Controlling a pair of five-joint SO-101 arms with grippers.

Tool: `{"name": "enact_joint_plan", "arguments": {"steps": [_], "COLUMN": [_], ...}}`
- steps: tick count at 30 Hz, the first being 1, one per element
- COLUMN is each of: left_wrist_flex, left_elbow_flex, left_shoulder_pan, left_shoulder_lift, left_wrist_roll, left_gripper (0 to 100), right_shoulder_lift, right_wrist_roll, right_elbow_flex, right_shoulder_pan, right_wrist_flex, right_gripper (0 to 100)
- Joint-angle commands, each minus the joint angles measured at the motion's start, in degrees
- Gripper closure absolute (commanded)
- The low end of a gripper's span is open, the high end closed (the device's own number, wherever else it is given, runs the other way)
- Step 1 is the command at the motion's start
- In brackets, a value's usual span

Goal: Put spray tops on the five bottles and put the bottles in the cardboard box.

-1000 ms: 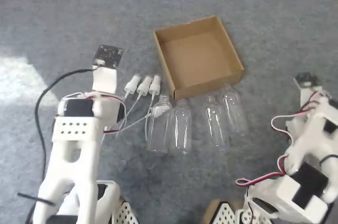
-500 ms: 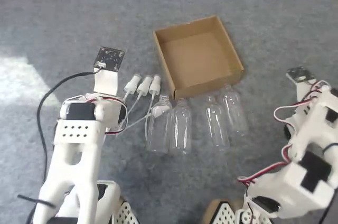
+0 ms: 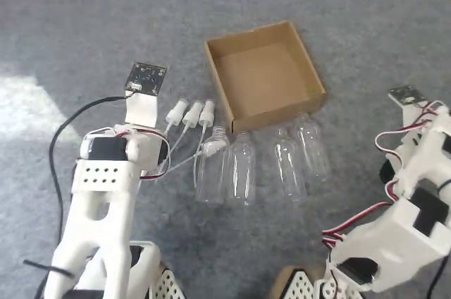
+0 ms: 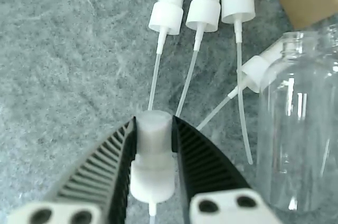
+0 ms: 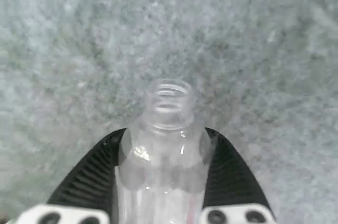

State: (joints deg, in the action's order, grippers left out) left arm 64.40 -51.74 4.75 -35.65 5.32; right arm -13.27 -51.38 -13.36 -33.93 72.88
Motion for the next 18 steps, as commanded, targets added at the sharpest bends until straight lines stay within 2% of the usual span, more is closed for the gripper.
{"name": "enact_joint_plan", "arguments": {"steps": [1,4,7,13,18], "left_wrist_flex": [-1.2,2.5,8.6,14.8,15.0], "left_elbow_flex": [2.4,8.9,18.5,35.2,45.0], "left_shoulder_pan": [-0.1,-0.2,-0.4,-0.1,-0.4], "left_shoulder_lift": [-2.5,-2.5,-2.5,-2.5,-2.5], "left_wrist_roll": [0.0,-1.1,-2.8,-5.8,-13.0], "left_gripper": [99,99,99,99,99], "right_shoulder_lift": [7.8,16.9,28.3,48.0,52.6], "right_wrist_roll": [4.1,8.7,13.6,24.3,30.6], "right_elbow_flex": [8.5,10.2,7.8,-5.2,-10.8], "right_shoulder_pan": [0.6,4.0,10.9,35.3,55.6], "right_wrist_flex": [8.1,10.4,10.6,4.4,-0.4], "right_gripper": [99.3,99.3,99.3,99.3,99.3]}}
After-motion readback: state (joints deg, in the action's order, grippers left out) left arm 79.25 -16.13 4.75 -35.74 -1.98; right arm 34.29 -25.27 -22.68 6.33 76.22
